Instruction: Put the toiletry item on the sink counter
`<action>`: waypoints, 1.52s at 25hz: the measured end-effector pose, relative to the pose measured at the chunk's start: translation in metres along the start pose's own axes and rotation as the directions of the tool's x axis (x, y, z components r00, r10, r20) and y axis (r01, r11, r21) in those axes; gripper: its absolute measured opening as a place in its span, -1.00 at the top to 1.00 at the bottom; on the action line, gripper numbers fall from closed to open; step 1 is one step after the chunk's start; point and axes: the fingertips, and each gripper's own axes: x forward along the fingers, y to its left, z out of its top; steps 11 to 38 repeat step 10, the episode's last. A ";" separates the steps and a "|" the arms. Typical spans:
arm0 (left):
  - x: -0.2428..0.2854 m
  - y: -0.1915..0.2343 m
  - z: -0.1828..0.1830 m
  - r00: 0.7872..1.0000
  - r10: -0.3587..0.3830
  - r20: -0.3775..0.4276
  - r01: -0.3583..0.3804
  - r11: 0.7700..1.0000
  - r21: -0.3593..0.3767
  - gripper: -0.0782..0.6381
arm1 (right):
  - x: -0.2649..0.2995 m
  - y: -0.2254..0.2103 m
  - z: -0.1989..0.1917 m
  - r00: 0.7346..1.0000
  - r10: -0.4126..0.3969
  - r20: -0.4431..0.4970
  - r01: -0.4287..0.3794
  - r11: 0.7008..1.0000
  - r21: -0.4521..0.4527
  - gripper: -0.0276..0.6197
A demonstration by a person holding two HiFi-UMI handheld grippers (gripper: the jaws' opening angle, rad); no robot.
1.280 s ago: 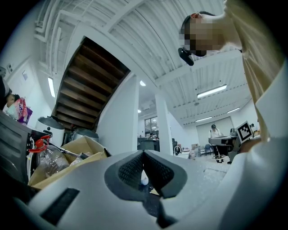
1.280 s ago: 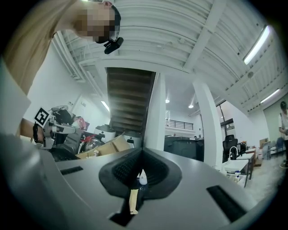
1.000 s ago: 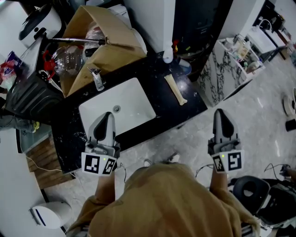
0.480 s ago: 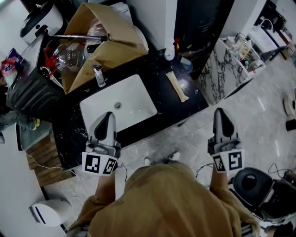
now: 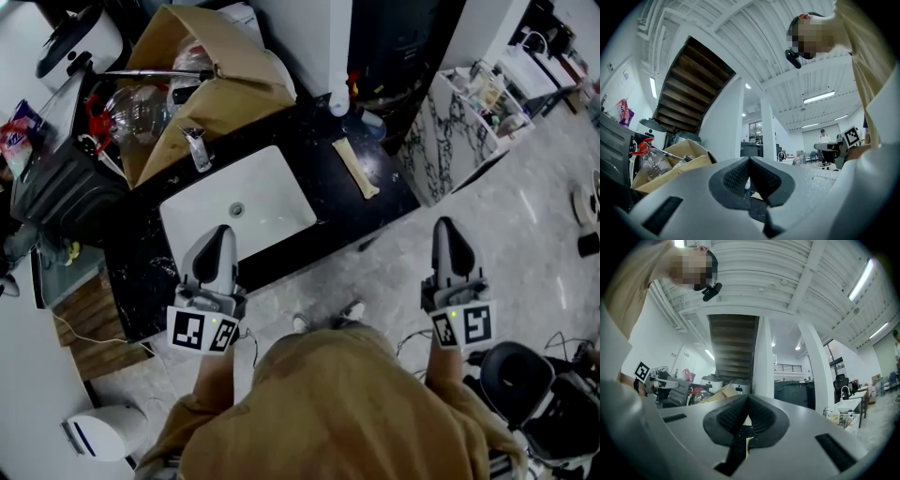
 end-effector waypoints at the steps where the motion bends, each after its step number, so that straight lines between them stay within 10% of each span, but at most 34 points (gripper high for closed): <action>1: -0.001 -0.001 0.001 1.000 -0.003 0.001 0.003 1.000 0.000 0.77 | -0.002 0.001 0.001 1.000 -0.002 -0.001 0.002 1.000 0.000 0.91; 38: -0.012 -0.005 0.001 1.000 -0.019 0.002 0.019 1.000 -0.001 0.77 | -0.014 0.011 0.005 1.000 -0.006 0.004 0.006 1.000 -0.009 0.91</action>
